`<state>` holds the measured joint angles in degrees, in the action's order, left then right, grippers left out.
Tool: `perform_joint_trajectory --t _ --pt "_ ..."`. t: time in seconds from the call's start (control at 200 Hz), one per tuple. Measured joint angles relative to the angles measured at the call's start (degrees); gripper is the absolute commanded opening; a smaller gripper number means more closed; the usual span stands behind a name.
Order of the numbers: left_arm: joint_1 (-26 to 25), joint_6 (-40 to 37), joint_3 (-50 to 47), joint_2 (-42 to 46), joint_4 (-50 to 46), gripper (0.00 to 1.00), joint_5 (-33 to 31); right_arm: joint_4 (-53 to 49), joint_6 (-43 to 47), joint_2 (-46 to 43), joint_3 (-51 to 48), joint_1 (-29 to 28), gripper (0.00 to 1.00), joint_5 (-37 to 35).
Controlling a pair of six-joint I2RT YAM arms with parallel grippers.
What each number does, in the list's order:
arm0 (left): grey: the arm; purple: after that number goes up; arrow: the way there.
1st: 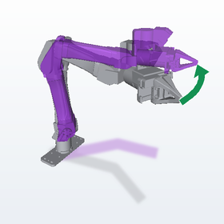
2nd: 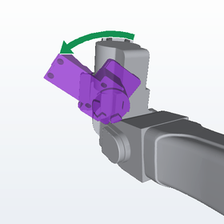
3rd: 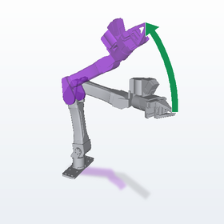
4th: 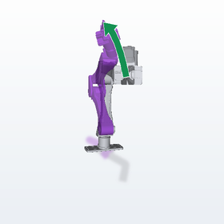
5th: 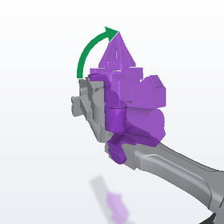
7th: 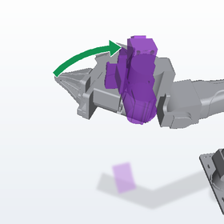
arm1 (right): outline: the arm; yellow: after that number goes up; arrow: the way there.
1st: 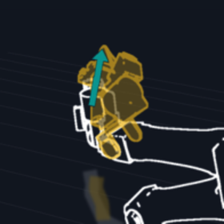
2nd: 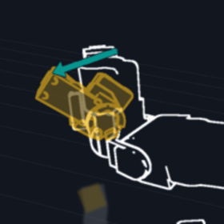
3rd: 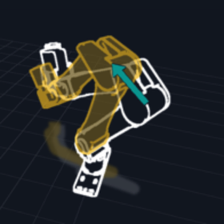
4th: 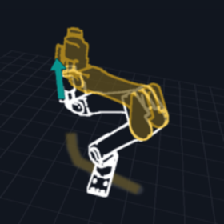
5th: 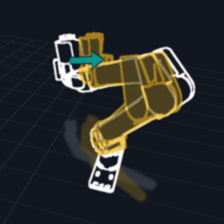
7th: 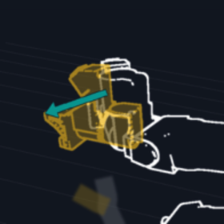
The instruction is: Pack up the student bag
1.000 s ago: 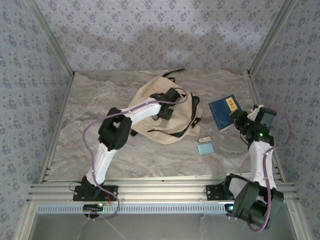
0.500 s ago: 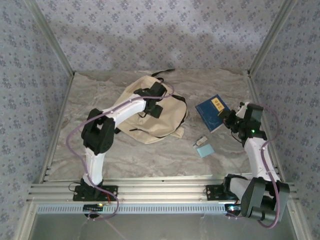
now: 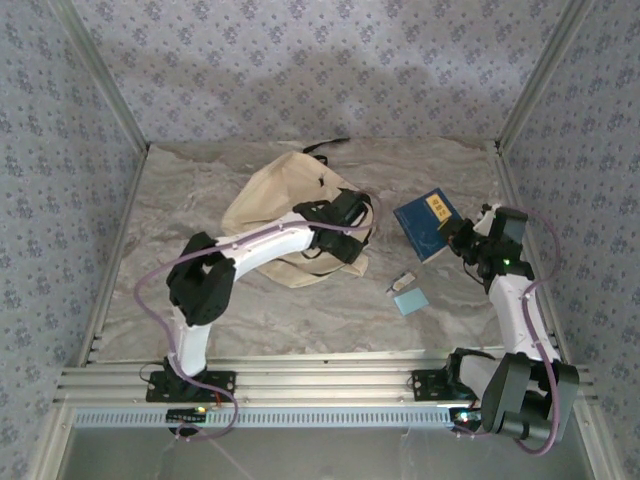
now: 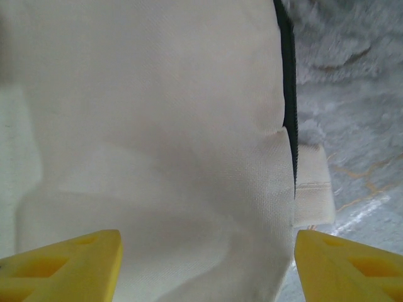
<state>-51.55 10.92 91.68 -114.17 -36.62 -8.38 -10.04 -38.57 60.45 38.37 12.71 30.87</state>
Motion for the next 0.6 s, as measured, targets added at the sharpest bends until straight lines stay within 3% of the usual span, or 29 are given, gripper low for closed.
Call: perform_joint_trajectory --t 0.435,0.54,0.6 --pt "-1.5 -0.8 0.3 -5.2 -0.2 0.72 2.1 0.0 -0.7 0.0 -0.9 0.8 0.0 0.0" --pt "-2.1 -0.4 0.3 -5.2 -0.2 0.58 2.3 0.1 -0.9 0.0 -0.9 0.8 0.0 0.0" --pt "-2.2 -0.4 0.3 -5.2 -0.2 0.43 1.6 0.1 -1.0 0.0 -0.9 0.8 0.0 0.0"
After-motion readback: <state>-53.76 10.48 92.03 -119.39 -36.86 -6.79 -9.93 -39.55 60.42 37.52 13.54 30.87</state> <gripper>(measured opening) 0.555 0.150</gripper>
